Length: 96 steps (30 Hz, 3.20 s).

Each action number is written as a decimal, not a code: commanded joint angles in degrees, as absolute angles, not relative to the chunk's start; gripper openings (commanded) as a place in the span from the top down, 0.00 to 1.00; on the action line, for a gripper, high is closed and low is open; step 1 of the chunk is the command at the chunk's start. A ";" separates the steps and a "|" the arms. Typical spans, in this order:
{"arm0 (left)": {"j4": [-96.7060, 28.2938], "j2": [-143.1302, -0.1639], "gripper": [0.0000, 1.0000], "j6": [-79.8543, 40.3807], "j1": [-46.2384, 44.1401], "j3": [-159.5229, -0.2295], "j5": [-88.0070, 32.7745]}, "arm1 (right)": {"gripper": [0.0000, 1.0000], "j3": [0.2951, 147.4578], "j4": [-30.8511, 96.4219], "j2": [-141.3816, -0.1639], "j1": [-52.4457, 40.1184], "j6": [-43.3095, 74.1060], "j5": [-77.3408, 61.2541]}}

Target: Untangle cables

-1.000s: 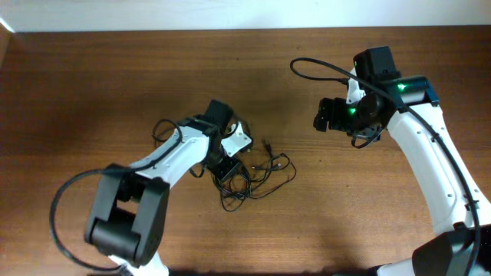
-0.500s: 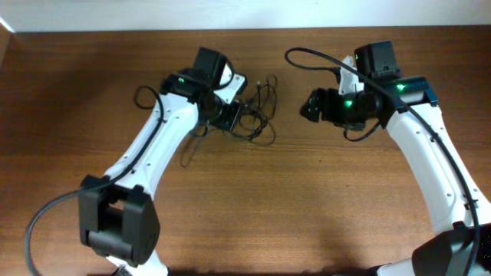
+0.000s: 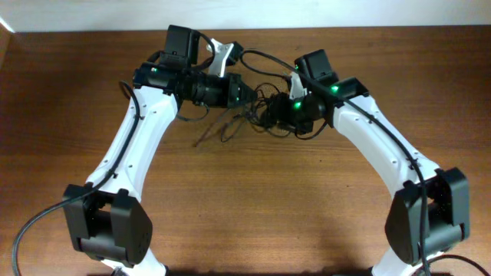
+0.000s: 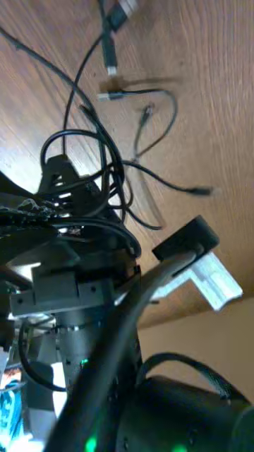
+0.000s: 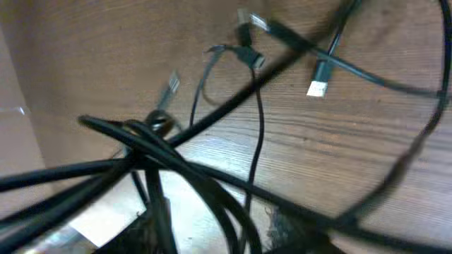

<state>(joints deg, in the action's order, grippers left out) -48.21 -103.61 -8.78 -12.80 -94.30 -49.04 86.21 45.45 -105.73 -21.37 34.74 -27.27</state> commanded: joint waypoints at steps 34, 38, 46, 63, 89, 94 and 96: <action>-55.05 -91.35 1.00 4.43 9.69 -98.89 -1.08 | 0.96 88.09 72.03 -95.18 5.34 6.83 -13.39; -55.00 -91.35 1.00 5.15 9.65 -98.89 -7.07 | 0.89 88.09 71.77 -95.18 5.28 3.31 -20.69; -55.20 -91.37 1.00 7.44 7.92 -98.89 -21.82 | 0.82 88.09 70.28 -95.18 5.21 0.40 -29.65; -36.23 -91.35 1.00 -10.85 -7.84 -98.91 -52.56 | 0.35 88.07 51.40 -95.96 -7.07 16.32 -32.36; -33.21 -91.35 1.00 -15.18 -7.84 -98.89 -57.25 | 0.44 88.07 32.16 -111.04 -17.89 32.03 -35.81; -33.21 -91.35 1.00 -15.18 -7.84 -98.89 -57.25 | 0.48 88.07 31.38 -111.44 -19.18 32.47 -35.16; -33.23 -91.35 1.00 -15.18 -7.84 -98.89 -57.28 | 0.51 88.07 31.42 -112.22 -19.31 33.52 -35.42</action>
<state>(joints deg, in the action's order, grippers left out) -33.52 -93.08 -14.63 -7.66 -97.51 -55.79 88.42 31.59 -110.87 -18.79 32.21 -35.05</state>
